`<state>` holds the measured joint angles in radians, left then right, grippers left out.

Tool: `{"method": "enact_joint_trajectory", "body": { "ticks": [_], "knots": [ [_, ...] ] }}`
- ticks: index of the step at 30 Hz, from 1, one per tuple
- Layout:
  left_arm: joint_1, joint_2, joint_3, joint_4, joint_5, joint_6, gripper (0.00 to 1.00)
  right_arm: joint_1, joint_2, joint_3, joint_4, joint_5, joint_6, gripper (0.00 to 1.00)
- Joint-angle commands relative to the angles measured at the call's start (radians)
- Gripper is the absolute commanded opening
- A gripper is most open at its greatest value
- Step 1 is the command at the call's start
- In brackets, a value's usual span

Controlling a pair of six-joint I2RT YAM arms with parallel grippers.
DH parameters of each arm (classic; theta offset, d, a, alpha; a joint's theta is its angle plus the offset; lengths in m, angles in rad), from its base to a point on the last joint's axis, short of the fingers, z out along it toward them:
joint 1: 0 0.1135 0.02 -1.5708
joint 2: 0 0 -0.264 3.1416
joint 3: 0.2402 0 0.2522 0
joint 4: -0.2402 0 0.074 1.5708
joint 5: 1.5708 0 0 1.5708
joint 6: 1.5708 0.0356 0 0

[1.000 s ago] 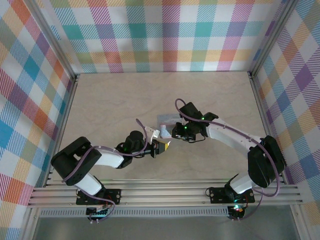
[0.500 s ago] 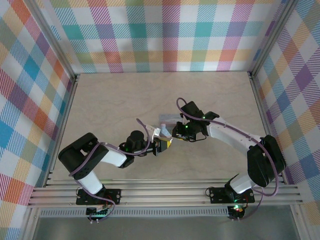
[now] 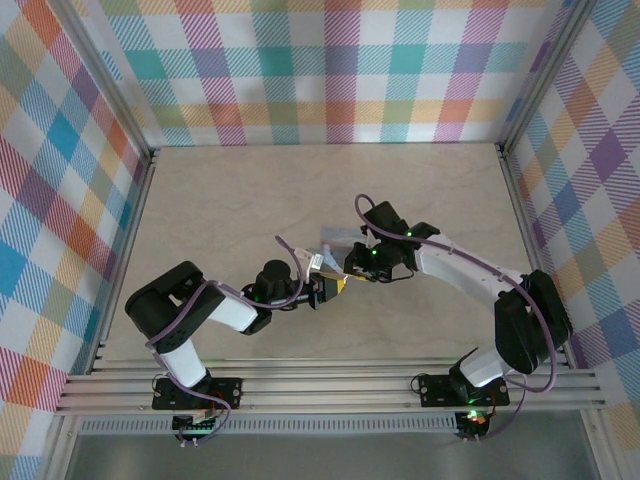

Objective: Unlock the padlock with the key

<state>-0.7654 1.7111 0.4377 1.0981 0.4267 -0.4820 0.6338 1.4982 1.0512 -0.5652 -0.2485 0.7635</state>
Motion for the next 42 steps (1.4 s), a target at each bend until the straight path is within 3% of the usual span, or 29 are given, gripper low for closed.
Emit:
{"method": "enact_joint_trajectory", "body": {
  "ticks": [1,42],
  "knots": [
    [-0.017,0.005,0.018,0.071,0.009,-0.006,0.0,-0.006,-0.002,0.033,0.038,-0.029,0.003,0.0],
    [-0.027,-0.06,-0.023,0.089,-0.051,0.001,0.0,-0.017,-0.001,0.026,0.054,-0.062,0.013,0.0]
  ]
}}
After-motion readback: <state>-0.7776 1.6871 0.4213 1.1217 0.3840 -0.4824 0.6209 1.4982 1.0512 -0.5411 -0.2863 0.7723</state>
